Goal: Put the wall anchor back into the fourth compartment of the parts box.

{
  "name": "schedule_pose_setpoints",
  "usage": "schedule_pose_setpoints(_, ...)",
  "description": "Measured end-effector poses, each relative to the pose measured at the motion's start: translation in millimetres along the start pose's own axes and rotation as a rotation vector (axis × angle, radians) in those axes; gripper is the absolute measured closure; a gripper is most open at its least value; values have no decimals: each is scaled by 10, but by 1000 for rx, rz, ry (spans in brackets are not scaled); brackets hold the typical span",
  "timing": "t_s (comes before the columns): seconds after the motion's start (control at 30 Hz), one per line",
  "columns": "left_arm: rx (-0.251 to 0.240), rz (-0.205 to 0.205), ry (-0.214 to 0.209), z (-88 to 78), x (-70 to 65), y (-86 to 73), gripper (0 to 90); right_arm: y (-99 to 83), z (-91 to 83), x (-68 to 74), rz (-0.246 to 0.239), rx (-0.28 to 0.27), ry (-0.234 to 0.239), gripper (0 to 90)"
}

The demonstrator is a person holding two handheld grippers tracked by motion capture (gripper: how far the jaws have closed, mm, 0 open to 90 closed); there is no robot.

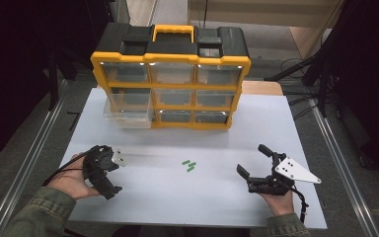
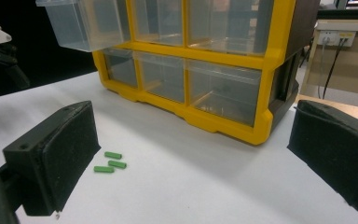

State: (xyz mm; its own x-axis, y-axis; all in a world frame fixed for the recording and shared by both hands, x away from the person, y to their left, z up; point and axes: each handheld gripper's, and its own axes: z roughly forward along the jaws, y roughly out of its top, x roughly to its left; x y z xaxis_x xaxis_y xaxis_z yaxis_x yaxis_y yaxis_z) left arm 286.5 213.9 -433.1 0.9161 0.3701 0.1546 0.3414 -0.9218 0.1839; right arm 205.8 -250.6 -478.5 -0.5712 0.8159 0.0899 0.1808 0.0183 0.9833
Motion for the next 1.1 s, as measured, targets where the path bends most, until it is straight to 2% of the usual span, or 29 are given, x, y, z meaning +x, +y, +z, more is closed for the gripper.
schedule_pose_setpoints(0.07, 0, 3, -2, 7, -3, 30, 0, -1, 1, 0, 0, 1, -1, 15)
schedule_pose_setpoints(0.2, 2, 14, -3, 44, -33, 187, 0, 1, -2, 0, -7, -7, -11, 12)
schedule_pose_setpoints(0.3, 0, 32, -17, 50, -78, 365, 0, 3, -10, -5, -3, -13, -22, 6)
schedule_pose_setpoints(0.33, -3, 53, -17, 64, -105, 492, 0, 4, -10, -4, -3, -13, -22, 6)
schedule_pose_setpoints(0.37, -3, 53, -17, 64, -105, 492, 0, 3, -11, 0, -3, -11, -22, 6)
schedule_pose_setpoints(0.53, -4, 96, -10, 146, -154, 757, 0, 4, -14, 0, -2, -11, -18, 6)
schedule_pose_setpoints(0.57, -11, 94, -12, 180, -157, 834, 0, 3, -17, -3, 0, -13, -17, 6)
schedule_pose_setpoints(0.6, -11, 94, -12, 180, -157, 834, 0, 3, -20, -7, 0, -14, -16, 6)
schedule_pose_setpoints(0.8, -3, 118, -30, 281, -168, 1078, 0, 3, -25, -2, 1, -15, -13, 6)
schedule_pose_setpoints(0.97, 2, 108, -43, 352, -144, 1199, 0, 1, -15, 2, 9, -16, -6, 6)
schedule_pose_setpoints(1.1, 9, 134, -42, 424, -129, 1332, 0, -4, -8, 11, 1, -10, 4, 6)
